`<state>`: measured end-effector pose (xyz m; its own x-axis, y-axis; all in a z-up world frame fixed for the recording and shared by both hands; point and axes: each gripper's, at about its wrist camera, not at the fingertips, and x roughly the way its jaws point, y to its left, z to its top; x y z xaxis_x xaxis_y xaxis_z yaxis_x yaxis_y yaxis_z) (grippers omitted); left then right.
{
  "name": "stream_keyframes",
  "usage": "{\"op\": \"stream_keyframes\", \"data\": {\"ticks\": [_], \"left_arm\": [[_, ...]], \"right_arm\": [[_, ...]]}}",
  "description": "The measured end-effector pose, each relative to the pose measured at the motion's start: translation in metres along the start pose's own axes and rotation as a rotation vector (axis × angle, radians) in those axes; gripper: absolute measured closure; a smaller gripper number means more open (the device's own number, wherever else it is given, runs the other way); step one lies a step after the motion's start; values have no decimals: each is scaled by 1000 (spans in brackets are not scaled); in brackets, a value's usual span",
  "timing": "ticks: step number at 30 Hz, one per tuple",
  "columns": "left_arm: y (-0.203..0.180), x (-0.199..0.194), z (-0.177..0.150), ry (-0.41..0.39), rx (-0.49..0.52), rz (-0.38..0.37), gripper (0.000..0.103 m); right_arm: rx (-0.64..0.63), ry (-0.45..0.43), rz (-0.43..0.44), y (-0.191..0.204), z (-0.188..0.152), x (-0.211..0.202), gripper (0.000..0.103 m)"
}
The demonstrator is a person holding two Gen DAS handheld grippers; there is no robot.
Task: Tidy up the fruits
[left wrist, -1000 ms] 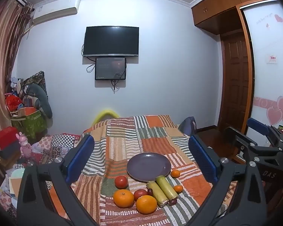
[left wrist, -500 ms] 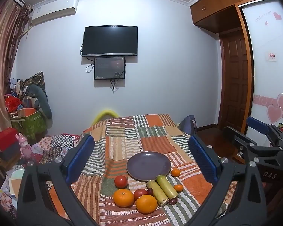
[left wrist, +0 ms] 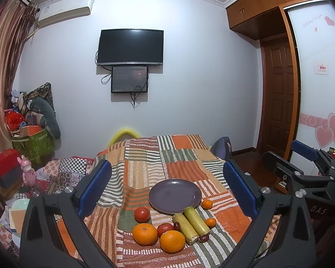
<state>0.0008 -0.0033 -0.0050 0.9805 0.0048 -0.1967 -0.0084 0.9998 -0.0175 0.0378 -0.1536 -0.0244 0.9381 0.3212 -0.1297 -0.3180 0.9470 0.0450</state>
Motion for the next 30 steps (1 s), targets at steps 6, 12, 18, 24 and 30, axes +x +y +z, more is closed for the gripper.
{"op": "stream_keyframes", "data": {"ticks": [6, 12, 18, 24, 30], "left_arm": [[1, 2, -1, 4, -2, 0, 2], [3, 3, -2, 6, -9, 3, 2], [4, 4, -2, 8, -6, 2, 1], [3, 5, -3, 9, -4, 2, 1], [4, 6, -3, 10, -18, 1, 1]], "right_arm": [[-1, -4, -2, 0, 1, 0, 0], [4, -3, -7, 0, 2, -1, 0], [7, -4, -5, -1, 1, -1, 0], [8, -5, -5, -1, 1, -2, 0], [10, -7, -1, 0, 0, -2, 0]]}}
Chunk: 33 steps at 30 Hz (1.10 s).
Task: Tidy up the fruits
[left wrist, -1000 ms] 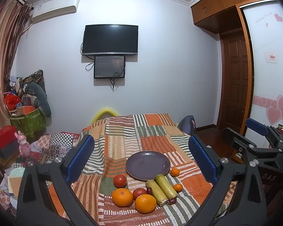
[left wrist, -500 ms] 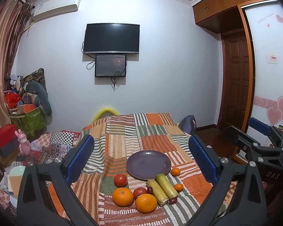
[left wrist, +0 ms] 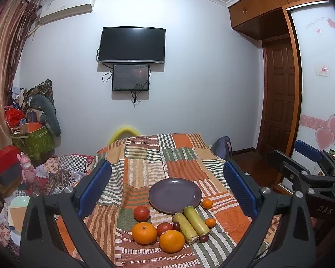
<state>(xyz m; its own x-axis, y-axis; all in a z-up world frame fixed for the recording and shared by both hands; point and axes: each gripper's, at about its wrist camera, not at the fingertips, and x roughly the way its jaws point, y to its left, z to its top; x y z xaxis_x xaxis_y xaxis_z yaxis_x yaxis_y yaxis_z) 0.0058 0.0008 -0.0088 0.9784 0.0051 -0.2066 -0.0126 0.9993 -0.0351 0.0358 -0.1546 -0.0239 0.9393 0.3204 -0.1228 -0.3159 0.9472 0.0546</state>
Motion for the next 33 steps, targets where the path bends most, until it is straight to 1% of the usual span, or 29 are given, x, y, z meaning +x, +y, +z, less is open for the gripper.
{"op": "stream_keyframes", "data": {"ticks": [19, 25, 26, 27, 28, 29, 30, 31, 33], "left_arm": [[0, 2, 1, 2, 8, -2, 1], [-2, 16, -7, 34, 44, -2, 1], [-2, 18, -9, 40, 44, -2, 4], [-1, 22, -11, 50, 47, -1, 6], [1, 25, -13, 59, 49, 3, 10], [2, 30, -16, 73, 51, 7, 15], [5, 37, -19, 94, 52, 11, 16], [7, 43, -21, 108, 49, 13, 17], [16, 56, -28, 138, 39, 18, 20]], "right_arm": [[7, 5, 21, -3, 1, 2, 0], [-1, 52, 16, -6, -12, 19, 0], [-1, 63, 17, -7, -15, 22, 1], [-3, 82, 20, -8, -19, 28, 7], [-4, 95, 25, -8, -22, 32, 12], [-6, 108, 31, -9, -25, 34, 22], [-10, 132, 40, -10, -29, 40, 28], [-10, 151, 43, -11, -32, 44, 31], [-12, 207, 50, -14, -41, 56, 41]]}}
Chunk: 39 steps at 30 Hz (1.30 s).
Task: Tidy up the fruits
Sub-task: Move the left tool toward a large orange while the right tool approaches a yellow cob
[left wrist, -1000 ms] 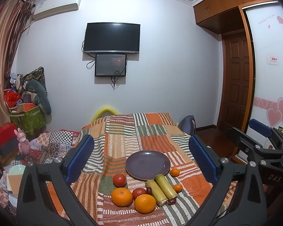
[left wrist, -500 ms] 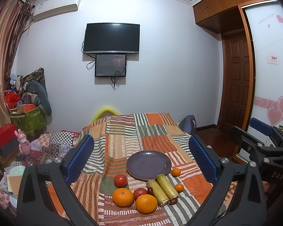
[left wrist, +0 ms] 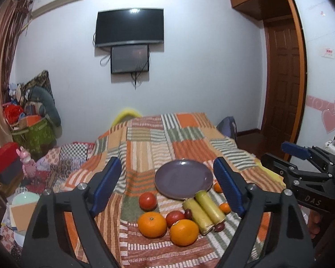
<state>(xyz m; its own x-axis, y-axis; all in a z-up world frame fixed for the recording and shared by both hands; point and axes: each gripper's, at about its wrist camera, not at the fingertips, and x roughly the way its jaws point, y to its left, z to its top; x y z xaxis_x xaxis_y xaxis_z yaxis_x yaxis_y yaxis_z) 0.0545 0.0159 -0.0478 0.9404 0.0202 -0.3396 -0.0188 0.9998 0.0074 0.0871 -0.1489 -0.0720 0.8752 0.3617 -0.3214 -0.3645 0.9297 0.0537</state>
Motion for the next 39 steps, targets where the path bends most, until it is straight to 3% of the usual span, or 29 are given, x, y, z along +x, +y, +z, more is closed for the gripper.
{"op": "stream_keyframes", "data": {"ticks": [3, 8, 23, 31, 39], "left_arm": [[12, 22, -9, 59, -12, 5, 27], [30, 58, -32, 174, -23, 12, 40], [52, 142, -102, 466, -79, -36, 41], [51, 171, -120, 554, -101, -58, 41], [54, 185, -126, 576, -140, -92, 38]], "right_arm": [[-6, 82, 13, -5, -13, 19, 56], [-14, 222, 46, -11, -35, 47, 70], [-4, 465, 129, -12, -69, 110, 70], [6, 526, 162, -9, -77, 137, 70], [14, 573, 193, -8, -82, 159, 68]]}}
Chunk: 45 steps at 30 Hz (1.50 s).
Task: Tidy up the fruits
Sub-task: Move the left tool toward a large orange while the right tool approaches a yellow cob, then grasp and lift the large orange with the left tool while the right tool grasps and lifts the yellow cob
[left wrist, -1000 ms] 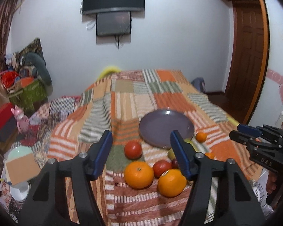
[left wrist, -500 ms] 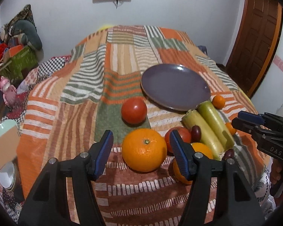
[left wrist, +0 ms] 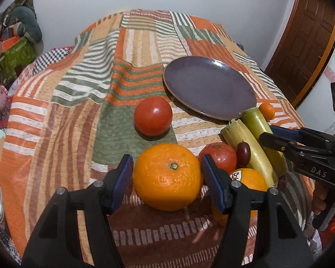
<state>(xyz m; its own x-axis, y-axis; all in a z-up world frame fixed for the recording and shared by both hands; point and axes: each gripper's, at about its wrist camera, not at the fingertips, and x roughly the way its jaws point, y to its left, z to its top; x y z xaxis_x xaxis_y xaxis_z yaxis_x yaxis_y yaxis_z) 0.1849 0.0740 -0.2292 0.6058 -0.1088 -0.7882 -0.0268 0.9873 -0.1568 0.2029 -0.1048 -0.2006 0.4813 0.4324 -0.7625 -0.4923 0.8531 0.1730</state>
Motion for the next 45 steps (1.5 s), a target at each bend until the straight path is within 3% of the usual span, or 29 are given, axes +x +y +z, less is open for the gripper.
{"op": "stream_keyframes", "data": {"ticks": [15, 18, 19, 20, 21, 25, 27, 29, 30, 35, 40, 45], "left_arm": [[4, 0, 4, 2, -24, -19, 39], [4, -12, 6, -19, -15, -13, 49], [5, -15, 6, -26, -17, -14, 62], [5, -21, 9, -40, -17, -13, 83], [6, -26, 12, -46, -16, -24, 90], [7, -41, 20, -77, -10, -22, 91], [7, -43, 18, -75, -15, 3, 81], [8, -41, 15, -48, -28, 11, 40], [9, -39, 11, -33, -41, 3, 35], [9, -20, -2, 44, -53, 8, 33], [10, 3, -4, 104, -101, -41, 32], [15, 9, 2, 98, -132, -63, 34]], "right_arm": [[64, 26, 44, -11, 6, 12, 67], [86, 1, 54, -11, 6, 5, 68], [85, -8, 51, -11, 6, 2, 68], [81, -28, 45, -10, 7, -4, 68], [79, -41, 42, -9, 8, -8, 68], [68, -93, 26, -8, 12, -25, 69], [69, -118, 20, -8, 13, -34, 69], [73, -137, 25, -7, 13, -41, 69], [72, -145, 27, -6, 13, -44, 69], [50, -179, 13, 0, 15, -54, 69], [44, -187, 19, 0, 15, -58, 69], [47, -196, 13, -1, 15, -62, 69]]}}
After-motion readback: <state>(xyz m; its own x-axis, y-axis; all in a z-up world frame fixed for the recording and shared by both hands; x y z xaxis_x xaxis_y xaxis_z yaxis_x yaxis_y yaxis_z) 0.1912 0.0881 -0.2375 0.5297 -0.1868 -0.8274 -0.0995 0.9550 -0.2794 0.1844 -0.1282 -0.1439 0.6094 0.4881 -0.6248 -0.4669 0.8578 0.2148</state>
